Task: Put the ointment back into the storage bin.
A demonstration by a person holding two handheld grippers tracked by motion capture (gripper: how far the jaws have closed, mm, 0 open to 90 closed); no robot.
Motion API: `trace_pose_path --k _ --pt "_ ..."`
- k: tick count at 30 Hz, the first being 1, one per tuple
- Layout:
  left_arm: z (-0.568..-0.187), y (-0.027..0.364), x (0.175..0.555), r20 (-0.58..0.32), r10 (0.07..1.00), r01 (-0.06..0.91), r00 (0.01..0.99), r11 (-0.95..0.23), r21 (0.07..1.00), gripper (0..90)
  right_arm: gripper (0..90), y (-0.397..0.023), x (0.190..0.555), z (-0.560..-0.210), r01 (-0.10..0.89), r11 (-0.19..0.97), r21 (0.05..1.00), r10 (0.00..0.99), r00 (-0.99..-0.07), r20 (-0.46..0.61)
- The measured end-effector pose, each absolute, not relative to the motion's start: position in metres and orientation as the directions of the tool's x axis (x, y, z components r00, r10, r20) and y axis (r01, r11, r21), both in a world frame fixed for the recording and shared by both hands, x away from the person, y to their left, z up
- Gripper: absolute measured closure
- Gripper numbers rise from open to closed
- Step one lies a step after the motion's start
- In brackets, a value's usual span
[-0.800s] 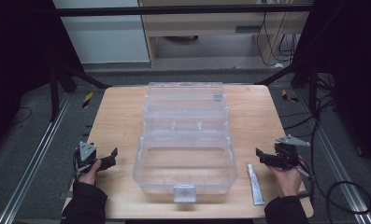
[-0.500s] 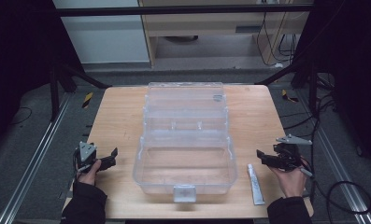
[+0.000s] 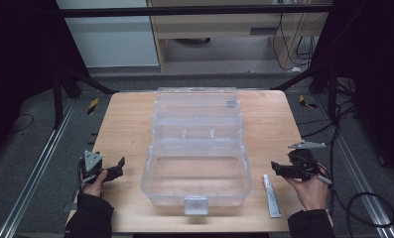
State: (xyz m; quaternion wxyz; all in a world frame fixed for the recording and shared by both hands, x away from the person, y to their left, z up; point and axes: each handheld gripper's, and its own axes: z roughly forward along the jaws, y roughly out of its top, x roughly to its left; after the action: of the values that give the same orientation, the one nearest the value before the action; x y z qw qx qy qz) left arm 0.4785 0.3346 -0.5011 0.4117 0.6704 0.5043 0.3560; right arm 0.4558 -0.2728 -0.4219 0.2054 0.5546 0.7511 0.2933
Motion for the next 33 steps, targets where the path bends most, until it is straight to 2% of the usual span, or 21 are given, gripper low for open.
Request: trace_pose_path --k 8,16,33 --pt "-0.501 0.335 0.479 0.060 0.970 0.383 0.236 -0.149 0.911 1.5 29.0 -0.262 0.454 -0.414 0.736 0.271 0.620 0.938 -0.346 0.000" --pt "-0.501 0.335 0.479 0.060 0.970 0.383 0.236 -0.149 0.911 1.5 33.1 -0.258 0.453 -0.416 0.757 0.313 0.573 0.922 -0.387 0.009" --pt "-0.501 0.335 0.478 0.059 0.970 0.383 0.236 -0.148 0.912 1.5 40.4 -0.239 0.459 -0.427 0.859 0.338 0.385 0.927 -0.375 0.022"
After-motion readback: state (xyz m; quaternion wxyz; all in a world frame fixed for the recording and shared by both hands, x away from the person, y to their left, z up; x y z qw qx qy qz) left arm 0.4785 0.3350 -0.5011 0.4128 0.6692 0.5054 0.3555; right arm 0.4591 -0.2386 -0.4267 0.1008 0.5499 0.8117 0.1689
